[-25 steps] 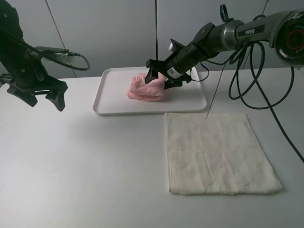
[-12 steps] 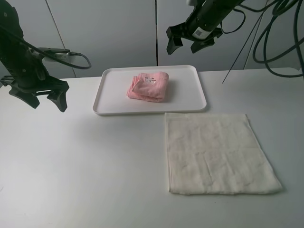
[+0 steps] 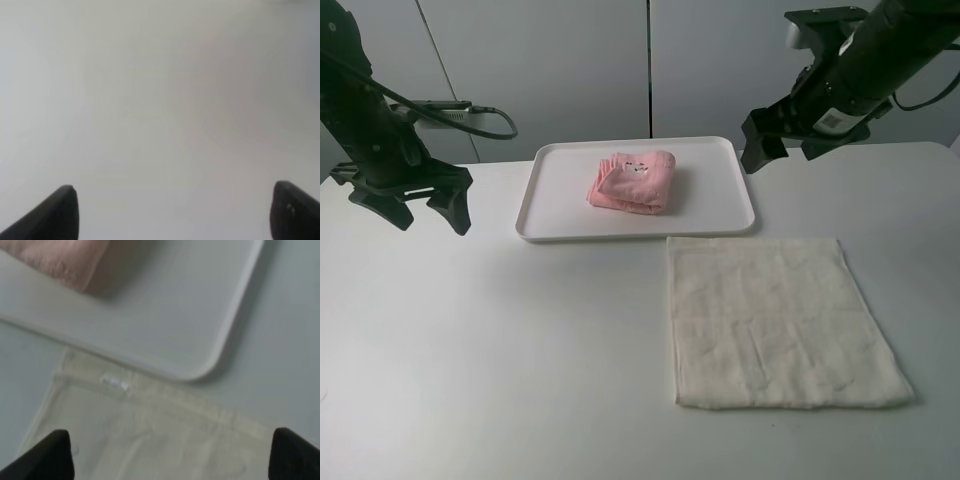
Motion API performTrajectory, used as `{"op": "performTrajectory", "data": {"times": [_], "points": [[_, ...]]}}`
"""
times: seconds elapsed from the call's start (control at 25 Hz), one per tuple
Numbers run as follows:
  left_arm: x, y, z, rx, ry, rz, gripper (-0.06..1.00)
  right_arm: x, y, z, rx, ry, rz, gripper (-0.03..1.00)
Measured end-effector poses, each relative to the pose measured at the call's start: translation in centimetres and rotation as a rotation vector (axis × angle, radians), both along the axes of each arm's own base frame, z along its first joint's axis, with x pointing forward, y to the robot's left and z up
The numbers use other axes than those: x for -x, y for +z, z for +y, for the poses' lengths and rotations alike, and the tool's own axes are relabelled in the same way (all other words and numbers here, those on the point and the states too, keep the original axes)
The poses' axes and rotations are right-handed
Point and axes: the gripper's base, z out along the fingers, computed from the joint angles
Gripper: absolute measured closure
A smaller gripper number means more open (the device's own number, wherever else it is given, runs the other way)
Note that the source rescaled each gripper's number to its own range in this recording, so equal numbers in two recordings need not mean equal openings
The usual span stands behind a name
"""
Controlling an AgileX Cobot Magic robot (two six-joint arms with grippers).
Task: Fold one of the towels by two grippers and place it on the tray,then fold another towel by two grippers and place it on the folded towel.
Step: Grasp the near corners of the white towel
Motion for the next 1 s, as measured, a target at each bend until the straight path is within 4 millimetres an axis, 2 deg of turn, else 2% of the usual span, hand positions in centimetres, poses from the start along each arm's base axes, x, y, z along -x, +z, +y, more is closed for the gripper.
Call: {"op": "performTrajectory", "data": {"times": [0.12,0.24,0.36,0.52,0.6,0.76,0.92,1.0], "points": [[0.4,0.0,-1.9,-0.002,-0.080,-0.001,-0.04,4.1,1.0,-1.3,0.004,0.004,-0.026,0.07],[1.0,0.0,-5.0,-0.003,-0.213,-0.024,-0.04,7.5,1.9,-2.4,0.010,0.012,-0.028,-0.02],[1.9,0.1,-8.4,-0.010,-0.356,-0.066,-0.04,10.3,3.1,-3.5,0.041,0.013,-0.024,-0.03],[3.2,0.1,-11.3,-0.025,-0.531,-0.086,-0.04,13.4,4.0,-4.6,0.097,0.060,-0.017,-0.03],[3.8,-0.1,-12.3,-0.031,-0.612,-0.084,-0.04,14.6,3.9,-5.0,0.141,0.130,0.006,-0.03],[5.1,-0.3,-14.5,-0.054,-0.806,-0.084,-0.04,16.3,2.1,-5.7,0.254,0.331,0.124,-0.03],[6.3,-0.4,-16.5,-0.054,-0.922,-0.112,-0.04,17.1,0.8,-6.1,0.371,0.634,0.146,-0.03],[6.8,-0.3,-17.3,-0.051,-0.955,-0.123,-0.04,17.2,0.2,-6.1,0.397,0.718,0.142,-0.03]]}}
